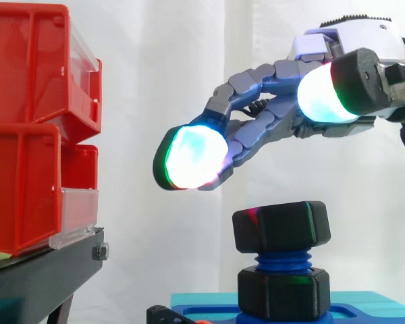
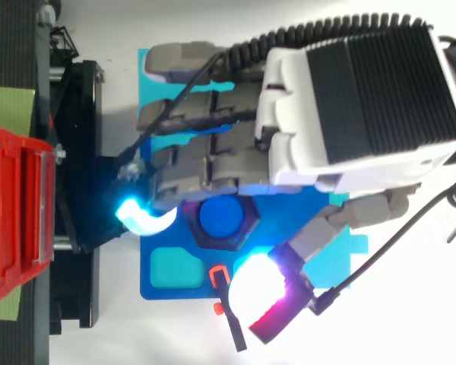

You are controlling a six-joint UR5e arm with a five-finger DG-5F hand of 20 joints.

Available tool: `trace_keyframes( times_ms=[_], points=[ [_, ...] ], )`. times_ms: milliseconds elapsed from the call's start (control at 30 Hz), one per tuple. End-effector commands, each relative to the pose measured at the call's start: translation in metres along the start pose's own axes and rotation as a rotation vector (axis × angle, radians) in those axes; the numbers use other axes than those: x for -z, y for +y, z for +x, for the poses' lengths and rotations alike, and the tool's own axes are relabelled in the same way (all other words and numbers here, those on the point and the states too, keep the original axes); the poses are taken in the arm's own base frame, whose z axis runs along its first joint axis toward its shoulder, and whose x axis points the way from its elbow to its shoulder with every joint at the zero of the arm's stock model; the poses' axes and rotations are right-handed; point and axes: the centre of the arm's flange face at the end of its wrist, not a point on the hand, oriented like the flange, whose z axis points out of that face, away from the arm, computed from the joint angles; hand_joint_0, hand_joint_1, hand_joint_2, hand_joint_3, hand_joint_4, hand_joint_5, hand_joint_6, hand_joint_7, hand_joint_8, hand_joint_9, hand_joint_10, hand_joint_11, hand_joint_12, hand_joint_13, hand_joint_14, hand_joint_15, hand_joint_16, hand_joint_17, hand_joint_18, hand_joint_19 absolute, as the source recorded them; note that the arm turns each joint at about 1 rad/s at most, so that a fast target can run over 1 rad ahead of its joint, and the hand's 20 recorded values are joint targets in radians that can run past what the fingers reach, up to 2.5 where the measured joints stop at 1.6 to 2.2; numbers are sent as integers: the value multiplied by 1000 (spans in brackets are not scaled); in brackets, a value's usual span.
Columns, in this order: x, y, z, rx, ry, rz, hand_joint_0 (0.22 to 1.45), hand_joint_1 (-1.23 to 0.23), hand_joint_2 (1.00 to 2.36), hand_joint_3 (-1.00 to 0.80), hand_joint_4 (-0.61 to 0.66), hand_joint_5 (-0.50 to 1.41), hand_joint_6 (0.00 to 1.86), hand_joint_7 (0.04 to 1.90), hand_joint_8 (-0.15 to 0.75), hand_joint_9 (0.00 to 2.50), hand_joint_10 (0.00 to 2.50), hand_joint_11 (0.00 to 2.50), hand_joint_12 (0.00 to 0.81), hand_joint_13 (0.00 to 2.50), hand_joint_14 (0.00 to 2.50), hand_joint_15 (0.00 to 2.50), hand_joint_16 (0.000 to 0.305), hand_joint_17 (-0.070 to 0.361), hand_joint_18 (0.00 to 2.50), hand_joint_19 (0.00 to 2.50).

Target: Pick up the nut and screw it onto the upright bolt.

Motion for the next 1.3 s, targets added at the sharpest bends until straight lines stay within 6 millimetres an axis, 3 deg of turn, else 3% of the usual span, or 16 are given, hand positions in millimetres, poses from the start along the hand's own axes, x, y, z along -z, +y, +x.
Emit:
trace_keyframes(
  times_ms=[0, 233, 633, 867, 1100, 1267],
  points=[
    [-2, 4, 8, -10, 12, -5, 453, -299, 1000, -500, 81, -159, 501, 572, 199, 456, 0, 0, 339, 161, 0, 0, 40, 91, 0, 0],
    [-3, 7, 14, -11, 13, -11, 445, -247, 1000, -500, 65, -182, 500, 554, 180, 259, 0, 0, 337, 17, 0, 0, 44, 100, 0, 0],
    [-1, 3, 16, -11, 20, -3, 443, -198, 1000, -500, 78, -181, 501, 572, 180, 192, 0, 0, 339, 0, 0, 0, 46, 104, 0, 0],
    [2, -1, 14, -11, 24, 3, 443, -192, 1000, -500, 111, -156, 501, 657, 197, 257, 0, 0, 346, 7, 0, 0, 46, 103, 0, 0],
    [8, -9, 33, -20, 49, 17, 450, -208, 1000, -500, 131, -128, 502, 734, 213, 354, 0, 0, 350, 97, 0, 0, 45, 102, 0, 0],
    [8, -11, 33, -19, 44, 14, 466, -215, 1000, -500, 149, -100, 503, 842, 233, 503, 0, 0, 349, 215, 0, 0, 42, 94, 0, 0]
  ],
)
